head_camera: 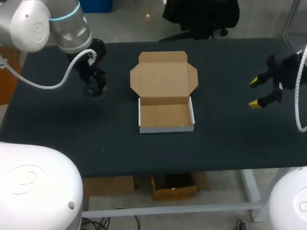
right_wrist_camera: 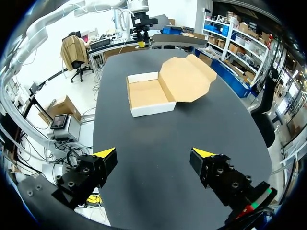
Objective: Assemble the packaging by folding the flat box into shape, placing the metal phone stand inside, and closing the box properly
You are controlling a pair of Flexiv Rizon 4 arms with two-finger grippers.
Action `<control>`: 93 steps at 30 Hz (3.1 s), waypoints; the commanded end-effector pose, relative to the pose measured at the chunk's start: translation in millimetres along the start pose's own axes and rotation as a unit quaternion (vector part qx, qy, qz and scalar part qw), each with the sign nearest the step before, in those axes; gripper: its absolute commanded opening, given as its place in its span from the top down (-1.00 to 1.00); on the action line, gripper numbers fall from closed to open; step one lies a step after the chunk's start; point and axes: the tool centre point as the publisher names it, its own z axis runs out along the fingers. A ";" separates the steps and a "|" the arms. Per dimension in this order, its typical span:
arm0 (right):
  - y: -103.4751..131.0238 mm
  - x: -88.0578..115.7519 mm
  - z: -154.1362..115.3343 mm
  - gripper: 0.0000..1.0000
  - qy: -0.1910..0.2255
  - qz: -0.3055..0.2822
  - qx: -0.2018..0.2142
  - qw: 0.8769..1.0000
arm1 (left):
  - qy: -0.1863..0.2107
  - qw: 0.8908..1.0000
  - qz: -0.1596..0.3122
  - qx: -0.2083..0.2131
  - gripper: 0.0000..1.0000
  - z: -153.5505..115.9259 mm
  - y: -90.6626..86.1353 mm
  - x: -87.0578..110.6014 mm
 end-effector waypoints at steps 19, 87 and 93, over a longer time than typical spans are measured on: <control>-3.6 -6.1 8.8 -1.00 0.002 0.014 -0.007 1.000 | -0.004 0.999 0.050 0.004 1.00 -1.6 -9.2 56.2; 19.6 -21.5 40.6 -1.00 0.035 -0.042 -0.020 0.998 | 0.019 0.986 0.162 0.021 1.00 29.8 -36.9 181.1; 19.6 -21.5 40.6 -1.00 0.035 -0.042 -0.020 0.998 | 0.014 0.984 0.175 0.027 1.00 41.3 -52.9 199.5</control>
